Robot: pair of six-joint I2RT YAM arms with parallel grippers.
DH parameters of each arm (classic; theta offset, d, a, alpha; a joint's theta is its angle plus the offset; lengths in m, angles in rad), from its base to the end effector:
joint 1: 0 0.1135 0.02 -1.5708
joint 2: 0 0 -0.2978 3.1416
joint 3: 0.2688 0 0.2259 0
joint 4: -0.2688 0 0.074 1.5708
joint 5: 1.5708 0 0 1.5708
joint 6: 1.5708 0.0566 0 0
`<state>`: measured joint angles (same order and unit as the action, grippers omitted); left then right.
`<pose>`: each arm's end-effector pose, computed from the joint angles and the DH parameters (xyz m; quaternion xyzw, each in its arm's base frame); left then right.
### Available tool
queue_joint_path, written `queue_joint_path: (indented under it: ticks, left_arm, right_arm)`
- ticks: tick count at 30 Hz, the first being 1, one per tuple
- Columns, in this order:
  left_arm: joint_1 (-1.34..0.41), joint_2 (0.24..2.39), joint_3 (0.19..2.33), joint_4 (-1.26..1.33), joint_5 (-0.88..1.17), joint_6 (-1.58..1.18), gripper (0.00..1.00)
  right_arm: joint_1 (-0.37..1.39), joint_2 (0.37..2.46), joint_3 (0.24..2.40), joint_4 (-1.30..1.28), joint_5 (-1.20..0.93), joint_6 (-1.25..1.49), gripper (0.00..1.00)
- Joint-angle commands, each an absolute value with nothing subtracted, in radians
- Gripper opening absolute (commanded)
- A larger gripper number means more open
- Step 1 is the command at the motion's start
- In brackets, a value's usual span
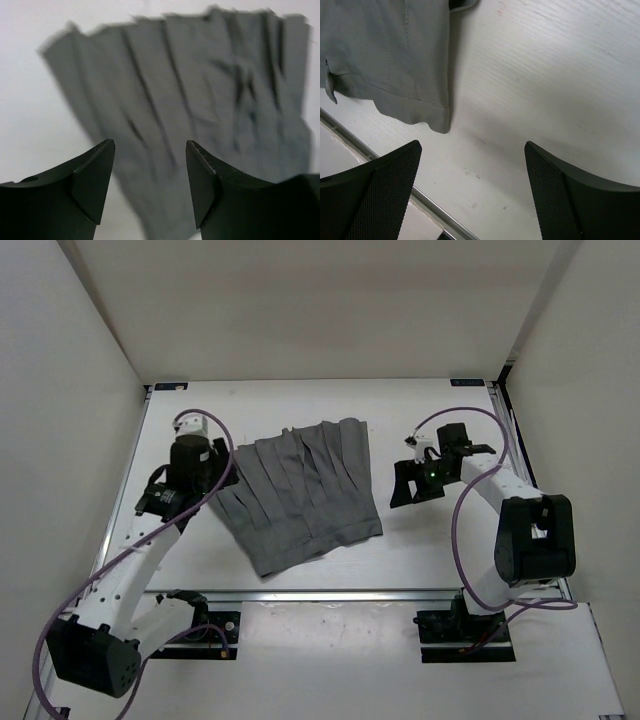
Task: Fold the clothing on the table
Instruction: Flatten the skirt out, then fold the skirt
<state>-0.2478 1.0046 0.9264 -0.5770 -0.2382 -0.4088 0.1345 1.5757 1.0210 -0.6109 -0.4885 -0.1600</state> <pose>0.1820 -0.0323 0.3290 -0.1240 0.8836 -0.0406 0.4498 0.2809 0.0648 0.2336 -0.1876 0.9330 0.2344 0.1982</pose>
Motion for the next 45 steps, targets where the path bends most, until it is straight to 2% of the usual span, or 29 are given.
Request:
queue_joint_path:
  ticks: [1, 5, 11, 16, 20, 27, 34, 40, 45]
  left_arm:
    - [-0.346, 1.066, 0.853, -0.656, -0.098, -0.564, 0.69]
    - [-0.373, 0.976, 0.677, -0.641, -0.02, -0.728, 0.72]
    - [-0.374, 0.795, 0.405, -0.52, 0.13, -0.891, 0.84]
    - [-0.397, 0.649, 0.273, -0.416, 0.147, -0.997, 0.96]
    - [-0.429, 0.562, 0.181, -0.403, 0.118, -1.071, 0.99]
    - [-0.394, 0.448, 0.077, -0.431, 0.137, -1.12, 0.98]
    - [-0.331, 0.405, 0.074, -0.459, 0.209, -1.082, 0.81]
    - [-0.328, 0.374, 0.103, -0.538, 0.23, -1.062, 0.81]
    - [-0.351, 0.451, 0.071, -0.43, 0.258, -1.077, 0.79]
  right_arm:
    - [0.163, 1.582, 1.066, -0.607, -0.486, -0.187, 0.89]
    - [0.16, 1.592, 1.055, -0.592, -0.524, -0.183, 0.89]
    - [0.107, 1.614, 1.049, -0.594, -0.589, -0.172, 0.89]
    - [0.1, 1.627, 1.054, -0.618, -0.574, -0.169, 0.89]
    - [0.118, 1.631, 1.016, -0.623, -0.578, -0.176, 0.89]
    - [0.081, 1.663, 0.985, -0.606, -0.692, -0.127, 0.9]
    - [0.126, 1.707, 0.977, -0.575, -0.706, -0.107, 0.91]
    - [0.179, 1.764, 0.974, -0.523, -0.724, -0.075, 0.89]
    - [0.239, 1.793, 0.962, -0.499, -0.719, -0.069, 0.89]
